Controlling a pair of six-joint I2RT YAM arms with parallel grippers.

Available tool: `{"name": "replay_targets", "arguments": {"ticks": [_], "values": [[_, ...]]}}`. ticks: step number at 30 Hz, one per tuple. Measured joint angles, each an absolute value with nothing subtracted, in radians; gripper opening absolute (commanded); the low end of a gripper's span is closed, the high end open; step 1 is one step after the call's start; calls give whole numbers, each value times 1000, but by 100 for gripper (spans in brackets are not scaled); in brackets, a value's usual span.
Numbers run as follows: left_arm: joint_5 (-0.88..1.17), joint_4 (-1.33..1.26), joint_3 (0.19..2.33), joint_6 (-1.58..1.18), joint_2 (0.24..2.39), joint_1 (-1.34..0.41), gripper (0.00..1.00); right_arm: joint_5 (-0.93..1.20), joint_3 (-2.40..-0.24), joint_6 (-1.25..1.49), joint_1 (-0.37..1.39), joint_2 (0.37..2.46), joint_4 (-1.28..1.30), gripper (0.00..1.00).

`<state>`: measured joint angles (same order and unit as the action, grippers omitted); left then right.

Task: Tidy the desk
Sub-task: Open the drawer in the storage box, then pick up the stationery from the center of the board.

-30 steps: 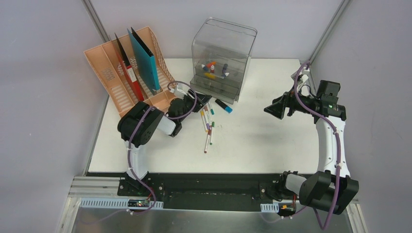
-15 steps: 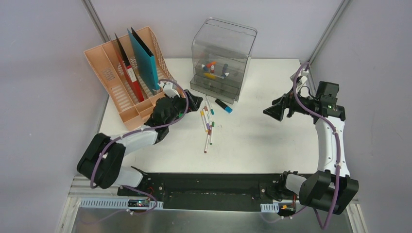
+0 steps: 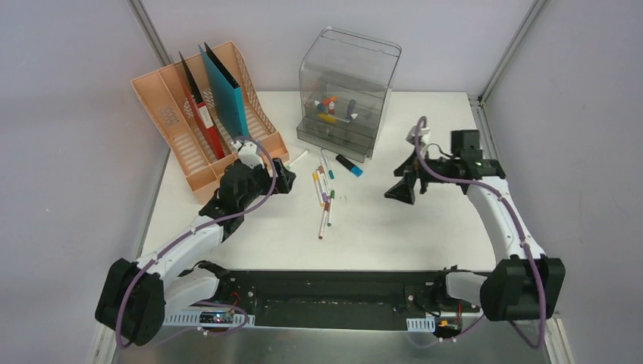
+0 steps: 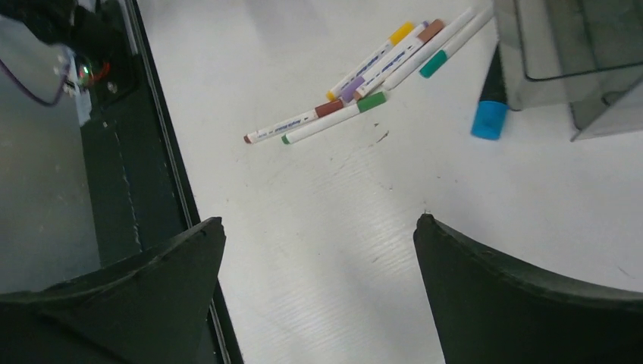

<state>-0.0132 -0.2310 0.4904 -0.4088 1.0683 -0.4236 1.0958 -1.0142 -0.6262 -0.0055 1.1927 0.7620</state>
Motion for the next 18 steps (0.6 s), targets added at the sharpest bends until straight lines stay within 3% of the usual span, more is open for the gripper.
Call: {"name": "replay_targets", "arguments": {"ticks": [10,18], "values": [[9,-93,490,-400,866,-430,99,613,-1217,-705,510,1500,751,83],[-33,-42,473,-376,886,-433,99,215,-1351,-595,681,1785,645,77]]}}
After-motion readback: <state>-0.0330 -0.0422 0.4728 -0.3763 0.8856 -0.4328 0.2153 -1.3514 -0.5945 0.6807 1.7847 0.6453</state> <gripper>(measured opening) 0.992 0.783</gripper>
